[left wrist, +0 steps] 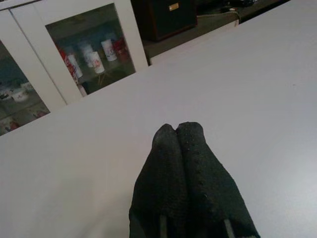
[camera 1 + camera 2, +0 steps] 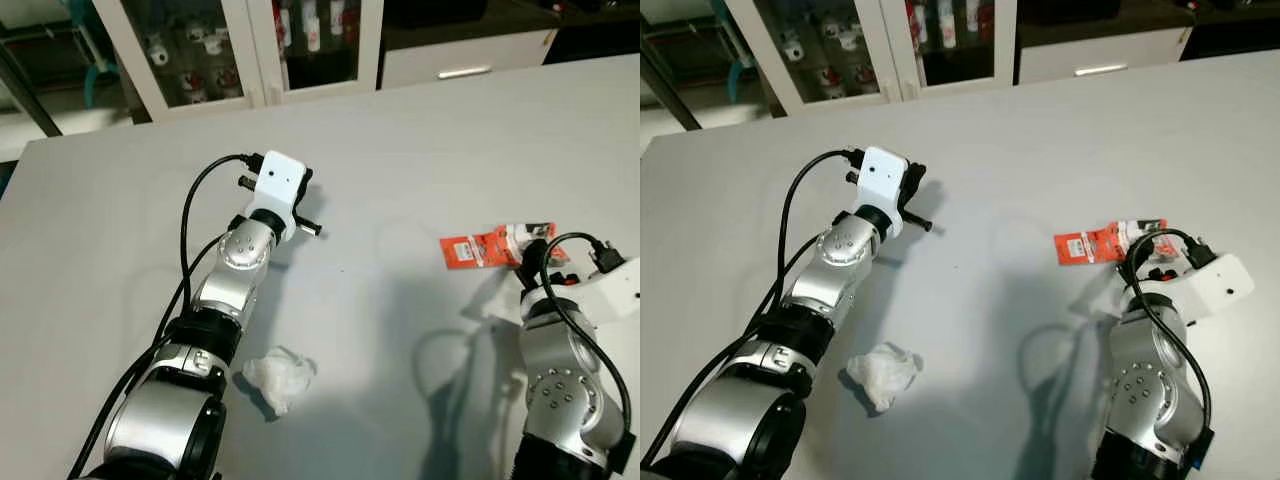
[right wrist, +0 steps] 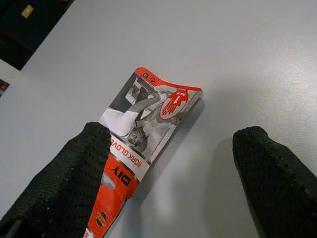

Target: Picking trash to rubbish bin

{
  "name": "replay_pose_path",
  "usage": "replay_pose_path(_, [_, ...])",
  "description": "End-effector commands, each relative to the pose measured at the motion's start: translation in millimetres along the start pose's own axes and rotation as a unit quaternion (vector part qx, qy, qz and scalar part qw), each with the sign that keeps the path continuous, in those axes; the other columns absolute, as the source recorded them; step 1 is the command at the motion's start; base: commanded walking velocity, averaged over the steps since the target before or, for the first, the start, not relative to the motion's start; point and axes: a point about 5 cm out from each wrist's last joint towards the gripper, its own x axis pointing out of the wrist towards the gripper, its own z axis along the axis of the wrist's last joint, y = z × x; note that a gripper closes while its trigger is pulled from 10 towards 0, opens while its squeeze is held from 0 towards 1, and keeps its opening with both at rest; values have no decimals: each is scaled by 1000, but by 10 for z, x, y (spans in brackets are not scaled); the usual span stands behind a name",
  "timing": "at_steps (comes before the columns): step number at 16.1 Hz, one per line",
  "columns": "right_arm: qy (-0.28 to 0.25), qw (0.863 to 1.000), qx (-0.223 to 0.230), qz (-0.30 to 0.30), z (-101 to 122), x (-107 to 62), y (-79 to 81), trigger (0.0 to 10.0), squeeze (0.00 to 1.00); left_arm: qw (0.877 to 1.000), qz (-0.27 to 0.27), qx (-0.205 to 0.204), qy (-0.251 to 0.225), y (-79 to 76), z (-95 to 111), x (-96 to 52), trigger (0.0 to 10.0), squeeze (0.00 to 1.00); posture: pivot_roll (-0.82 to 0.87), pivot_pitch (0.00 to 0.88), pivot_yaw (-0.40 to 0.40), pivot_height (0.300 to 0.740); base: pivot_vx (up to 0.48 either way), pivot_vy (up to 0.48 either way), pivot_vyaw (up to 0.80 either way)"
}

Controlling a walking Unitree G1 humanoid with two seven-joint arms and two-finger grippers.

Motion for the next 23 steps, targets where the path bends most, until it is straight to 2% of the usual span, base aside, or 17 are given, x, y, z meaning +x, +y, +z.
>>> replay_pose_path(1, [51, 998, 39, -16, -244, 1, -22, 10000, 0, 1000, 0, 2, -1, 37, 4, -6, 10000, 0, 152, 163, 87, 740, 0, 0, 0])
replay_pose_path(9, [75, 995, 58, -5, -331, 197, -83, 10000, 0, 1000, -4, 0, 1, 32, -8, -19, 10000, 0, 158, 177, 86, 740, 0, 0, 0])
replay_pose_path(10, [75, 995, 63, 1, -324, 223, -70, 9608, 0, 1000, -4, 0, 2, 32, -9, -21, 10000, 0, 158, 177, 86, 740, 0, 0, 0])
replay_pose_path(11, [76, 995, 64, 5, -320, 256, -58, 4588, 0, 1000, -5, 0, 2, 28, -13, -22, 10000, 0, 158, 177, 86, 740, 0, 0, 0])
replay_pose_path(13, [78, 995, 66, 9, -319, 308, -34, 0, 0, 1000, -6, 0, 3, 26, -19, -28, 10000, 0, 159, 180, 84, 740, 0, 0, 0])
replay_pose_path(16, [80, 994, 75, 15, -325, 359, -3, 0, 0, 1000, -8, 0, 4, 37, -24, -37, 10000, 0, 172, 185, 85, 740, 0, 0, 0])
replay_pose_path(23, [79, 993, 84, 11, -345, 394, -43, 0, 0, 1000, -18, -2, 4, 34, -18, -45, 10000, 0, 174, 187, 92, 740, 0, 0, 0])
